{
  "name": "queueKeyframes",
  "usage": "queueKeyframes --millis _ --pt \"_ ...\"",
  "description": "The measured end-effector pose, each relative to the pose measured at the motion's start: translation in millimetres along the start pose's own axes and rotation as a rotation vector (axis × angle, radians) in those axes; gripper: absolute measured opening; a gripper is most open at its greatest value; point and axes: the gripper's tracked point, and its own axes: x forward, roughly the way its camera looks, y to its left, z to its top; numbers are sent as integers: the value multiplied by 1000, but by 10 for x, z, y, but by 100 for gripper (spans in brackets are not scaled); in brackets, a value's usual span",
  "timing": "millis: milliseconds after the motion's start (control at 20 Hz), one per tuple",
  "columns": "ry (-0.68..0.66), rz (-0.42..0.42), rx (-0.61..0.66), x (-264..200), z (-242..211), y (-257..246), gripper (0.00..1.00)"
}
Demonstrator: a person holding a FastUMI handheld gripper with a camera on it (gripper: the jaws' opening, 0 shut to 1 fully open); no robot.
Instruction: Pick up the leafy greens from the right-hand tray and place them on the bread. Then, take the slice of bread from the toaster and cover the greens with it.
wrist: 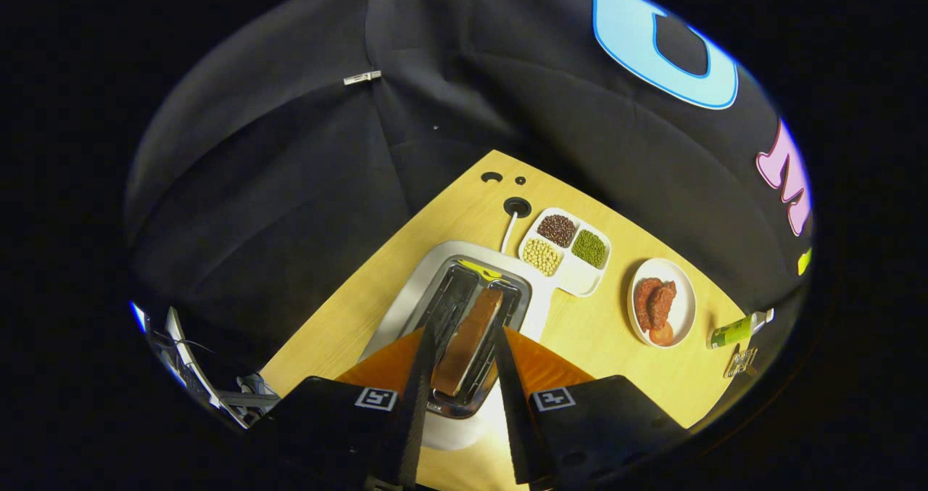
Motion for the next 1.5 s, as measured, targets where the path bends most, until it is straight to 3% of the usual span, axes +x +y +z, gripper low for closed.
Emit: queueKeyframes --millis 50,150,300,750,900,1200,1500 --pt "13 -24 32 -14 -50 -54 44" --pt "11 17 137 24 -53 25 25" --pt "-30 67 192 -102 21 -8 15" --pt "-236 209 233 -964 266 -254 15" --pt "-304 211 263 -1293 212 -510 15" --pt "-344 184 332 -1700 -405 -1148 15" --pt "-305 133 404 -1696 -1359 -1662 14"
